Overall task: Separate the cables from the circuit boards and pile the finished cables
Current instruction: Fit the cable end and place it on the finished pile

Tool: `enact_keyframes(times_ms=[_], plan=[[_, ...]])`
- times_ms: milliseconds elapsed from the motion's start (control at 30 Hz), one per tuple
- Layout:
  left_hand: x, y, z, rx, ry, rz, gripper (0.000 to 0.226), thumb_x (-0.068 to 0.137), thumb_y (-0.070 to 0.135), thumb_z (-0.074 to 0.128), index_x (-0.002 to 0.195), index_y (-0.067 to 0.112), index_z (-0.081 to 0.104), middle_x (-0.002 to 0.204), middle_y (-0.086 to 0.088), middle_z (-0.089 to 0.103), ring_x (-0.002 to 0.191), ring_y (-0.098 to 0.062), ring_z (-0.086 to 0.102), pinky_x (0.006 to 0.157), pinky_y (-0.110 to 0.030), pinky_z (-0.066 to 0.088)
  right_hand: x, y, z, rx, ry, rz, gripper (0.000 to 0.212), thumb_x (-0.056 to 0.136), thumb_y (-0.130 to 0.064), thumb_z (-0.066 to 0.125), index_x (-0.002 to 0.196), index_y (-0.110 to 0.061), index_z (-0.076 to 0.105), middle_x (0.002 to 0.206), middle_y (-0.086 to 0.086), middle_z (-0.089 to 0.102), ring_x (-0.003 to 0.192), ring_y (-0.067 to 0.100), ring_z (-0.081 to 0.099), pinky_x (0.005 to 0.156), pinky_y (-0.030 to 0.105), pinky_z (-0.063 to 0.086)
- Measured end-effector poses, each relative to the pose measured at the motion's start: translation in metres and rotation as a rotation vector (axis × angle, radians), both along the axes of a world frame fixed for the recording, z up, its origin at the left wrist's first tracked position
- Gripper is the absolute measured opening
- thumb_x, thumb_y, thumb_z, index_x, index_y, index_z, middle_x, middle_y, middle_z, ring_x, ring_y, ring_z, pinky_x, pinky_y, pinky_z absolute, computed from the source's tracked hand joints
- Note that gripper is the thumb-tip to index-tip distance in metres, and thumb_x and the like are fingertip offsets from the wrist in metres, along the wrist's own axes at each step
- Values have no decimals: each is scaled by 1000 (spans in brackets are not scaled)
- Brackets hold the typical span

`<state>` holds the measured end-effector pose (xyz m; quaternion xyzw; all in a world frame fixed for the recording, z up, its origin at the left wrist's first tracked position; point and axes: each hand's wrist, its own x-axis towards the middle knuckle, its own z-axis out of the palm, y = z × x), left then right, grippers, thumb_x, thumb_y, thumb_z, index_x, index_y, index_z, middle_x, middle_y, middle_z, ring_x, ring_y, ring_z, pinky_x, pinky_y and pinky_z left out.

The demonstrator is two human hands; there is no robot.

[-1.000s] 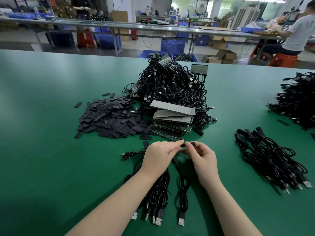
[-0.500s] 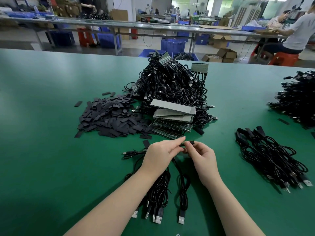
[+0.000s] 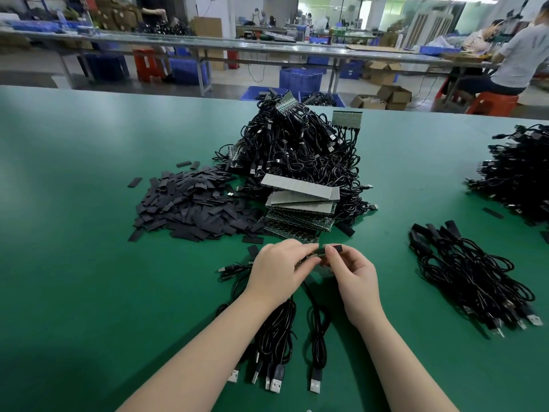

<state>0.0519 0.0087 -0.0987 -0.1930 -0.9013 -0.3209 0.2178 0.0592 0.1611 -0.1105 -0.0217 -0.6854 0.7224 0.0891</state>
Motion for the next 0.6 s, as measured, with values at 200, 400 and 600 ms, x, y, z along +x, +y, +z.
enact_keyframes(times_ms=[200,400,600], plan=[[-2,-1,0,-22,9,-63,35,97,15,56,131,13,61,100,0,71,91,-19,64,77,-40,50,0,0,1,14,28,-30,7,96,-17,65,95,-17,72,81,-3,76,77,5,71,69,11,50],[0,-1,-1,27,76,124,20,86,29,71,105,23,76,91,6,76,79,-13,68,75,-26,42,0,0,0,18,35,-6,8,95,-13,66,95,-19,72,82,-5,76,78,5,71,71,13,52],[-1,-2,-2,26,115,63,20,86,25,72,104,20,77,89,6,76,78,-11,68,73,-26,42,-1,0,0,13,40,14,9,95,-13,65,92,-18,72,81,-5,76,77,5,71,71,12,51]])
